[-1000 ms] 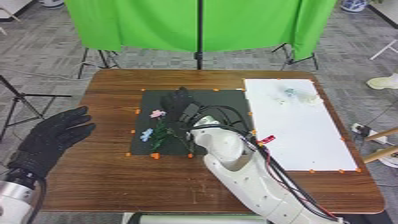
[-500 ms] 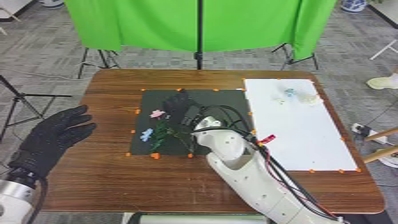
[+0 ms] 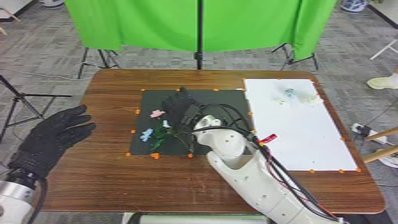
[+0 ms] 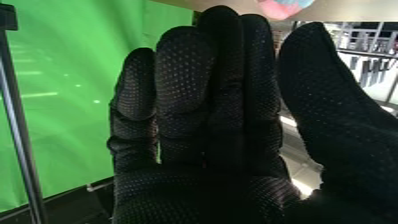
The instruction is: Arrange flowers
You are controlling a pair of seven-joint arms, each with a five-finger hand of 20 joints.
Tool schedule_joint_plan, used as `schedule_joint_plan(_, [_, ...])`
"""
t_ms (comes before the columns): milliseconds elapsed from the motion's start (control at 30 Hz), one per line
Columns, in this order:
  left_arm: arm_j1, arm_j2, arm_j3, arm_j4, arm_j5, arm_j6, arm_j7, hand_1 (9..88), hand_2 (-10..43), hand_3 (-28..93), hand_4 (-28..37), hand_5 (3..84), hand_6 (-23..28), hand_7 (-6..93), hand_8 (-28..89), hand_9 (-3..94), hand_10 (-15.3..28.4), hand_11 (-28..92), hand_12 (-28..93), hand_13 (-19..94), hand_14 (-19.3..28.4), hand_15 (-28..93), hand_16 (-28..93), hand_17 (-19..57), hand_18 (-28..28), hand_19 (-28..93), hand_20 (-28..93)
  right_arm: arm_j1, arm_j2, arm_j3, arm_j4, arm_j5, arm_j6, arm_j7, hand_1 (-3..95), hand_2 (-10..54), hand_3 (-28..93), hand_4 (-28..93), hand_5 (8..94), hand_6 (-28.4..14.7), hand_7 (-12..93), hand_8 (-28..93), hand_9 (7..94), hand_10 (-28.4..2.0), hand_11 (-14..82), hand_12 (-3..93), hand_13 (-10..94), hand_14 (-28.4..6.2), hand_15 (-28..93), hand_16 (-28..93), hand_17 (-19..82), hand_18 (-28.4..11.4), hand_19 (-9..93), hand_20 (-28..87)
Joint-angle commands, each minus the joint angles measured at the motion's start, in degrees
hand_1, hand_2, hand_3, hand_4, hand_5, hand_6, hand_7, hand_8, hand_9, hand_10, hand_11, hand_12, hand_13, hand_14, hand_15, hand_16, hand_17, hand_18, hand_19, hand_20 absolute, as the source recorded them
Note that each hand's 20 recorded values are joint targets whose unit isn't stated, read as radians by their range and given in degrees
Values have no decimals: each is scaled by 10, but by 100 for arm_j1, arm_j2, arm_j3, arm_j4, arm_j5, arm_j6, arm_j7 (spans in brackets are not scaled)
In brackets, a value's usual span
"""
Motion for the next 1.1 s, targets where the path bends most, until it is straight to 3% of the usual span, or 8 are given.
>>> schedule_joint_plan(33, [192, -26, -15, -21, -36, 65, 63, 279, 47, 706, -262, 385, 7, 288, -158, 365, 91, 313, 140, 308, 130, 424, -50, -50, 220, 535, -8, 47, 45, 144, -216, -52, 5, 114, 437, -95, 806, -283, 625, 16, 494, -155, 792, -20, 189, 486, 704, -3, 573, 353, 266, -155, 739, 399])
schedule_joint_plan(167, [221, -61, -50, -39, -29, 75, 79, 279, 47, 707, -264, 387, 12, 288, -158, 365, 97, 313, 139, 303, 137, 428, -50, -51, 221, 536, -9, 247, 338, 389, -410, 269, -99, 537, 406, -95, 817, -283, 604, 20, 475, -149, 760, -27, 195, 473, 677, -10, 589, 335, 258, -155, 738, 404])
schedule_joint_plan(233, [218, -94, -56, -41, -17, 79, 87, 279, 46, 710, -263, 392, 18, 279, -154, 364, 99, 311, 139, 300, 142, 429, -50, -52, 221, 535, -10, 251, 428, 788, -546, 254, -497, 629, 346, -95, 872, -281, 574, 26, 410, -210, 645, -55, 334, 340, 579, -29, 621, 241, 230, -157, 731, 405])
schedule_joint_plan(267, [248, -113, -71, -56, -11, 84, 96, 280, 45, 712, -262, 396, 24, 269, -152, 363, 107, 303, 138, 296, 145, 430, -50, -53, 222, 535, -9, 364, 653, 781, -555, 496, -514, 760, 313, -95, 907, -281, 554, 20, 389, -246, 563, -74, 396, 263, 459, -49, 602, 181, 192, -160, 703, 395])
schedule_joint_plan(433, [372, -163, -114, -106, -17, 129, 178, 285, 44, 713, -261, 406, 38, 236, -131, 362, 114, 292, 144, 288, 153, 426, -48, -56, 223, 532, -7, 392, 1390, 1268, -574, 1021, -588, 1179, 279, -95, 907, -282, 496, 5, 368, -248, 463, -81, 388, 231, 342, -66, 514, 134, 135, -174, 643, 363])
schedule_joint_plan(567, [356, -160, -126, -94, -13, 123, 193, 288, 46, 709, -259, 407, 41, 223, -123, 360, 116, 285, 146, 286, 155, 422, -47, -56, 223, 531, -5, 126, 2044, 1609, -745, 1432, -619, 1540, 252, -95, 905, -283, 376, -20, 309, -219, 378, -103, 345, 222, 318, -75, 487, 133, 123, -178, 625, 339])
schedule_joint_plan(833, [346, -166, -140, -77, -5, 85, 183, 290, 48, 703, -254, 409, 44, 209, -114, 359, 119, 278, 151, 285, 157, 420, -43, -57, 223, 529, -1, -447, 2632, 1959, -702, 1393, -130, 1640, 265, -95, 897, -283, 371, -14, 276, -194, 402, -109, 352, 221, 354, -75, 535, 141, 160, -174, 701, 368])
schedule_joint_plan(1100, [260, -109, -108, -42, -3, 45, 129, 290, 49, 701, -250, 410, 45, 206, -112, 357, 119, 276, 153, 285, 156, 417, -41, -57, 222, 526, 2, -592, 2769, 1999, -653, 1288, -530, 1863, 281, -95, 899, -283, 417, -7, 293, -207, 446, -83, 402, 218, 397, -61, 566, 135, 168, -174, 708, 375])
